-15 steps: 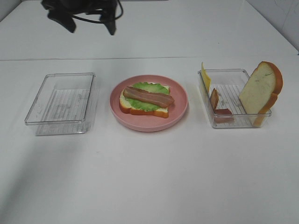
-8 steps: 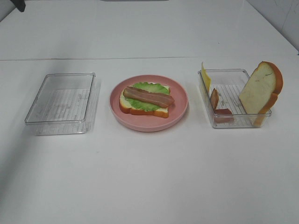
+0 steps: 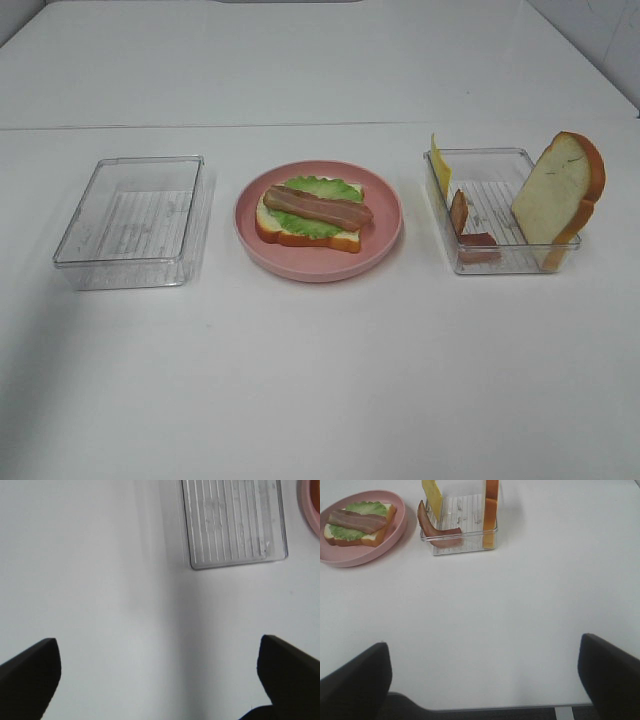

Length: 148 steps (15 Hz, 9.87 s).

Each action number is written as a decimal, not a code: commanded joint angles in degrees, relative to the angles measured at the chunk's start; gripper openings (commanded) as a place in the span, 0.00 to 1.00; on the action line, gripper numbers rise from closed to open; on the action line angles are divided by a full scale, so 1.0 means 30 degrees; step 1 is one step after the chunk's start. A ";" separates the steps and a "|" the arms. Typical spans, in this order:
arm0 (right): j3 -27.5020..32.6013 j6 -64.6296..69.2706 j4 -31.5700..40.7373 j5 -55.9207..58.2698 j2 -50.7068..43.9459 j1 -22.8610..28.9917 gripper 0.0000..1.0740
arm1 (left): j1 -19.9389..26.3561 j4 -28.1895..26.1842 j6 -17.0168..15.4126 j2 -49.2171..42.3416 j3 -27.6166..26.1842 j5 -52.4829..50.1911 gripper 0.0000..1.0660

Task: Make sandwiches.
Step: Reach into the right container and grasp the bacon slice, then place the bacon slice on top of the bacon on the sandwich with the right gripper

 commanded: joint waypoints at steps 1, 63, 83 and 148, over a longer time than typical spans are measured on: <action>0.0019 -0.0153 -0.0057 -0.0134 -0.0554 0.0057 0.89 | -0.0038 -0.0019 -0.0115 -0.6073 0.5138 -0.1299 0.94; -1.9347 -0.2998 0.4240 -0.5481 3.9801 0.2483 0.89 | -0.0038 -0.0879 -0.0344 -2.5802 1.4591 -0.2158 0.92; -1.9347 -0.2865 0.4679 -0.5042 4.0031 0.2483 0.44 | -0.0038 -0.0917 -0.0344 -2.5802 1.4591 -0.2158 0.92; -2.6795 -0.3094 0.3705 -0.5309 4.3812 0.6455 0.87 | -0.0038 -0.0936 -0.0344 -2.5802 1.4591 -0.2158 0.92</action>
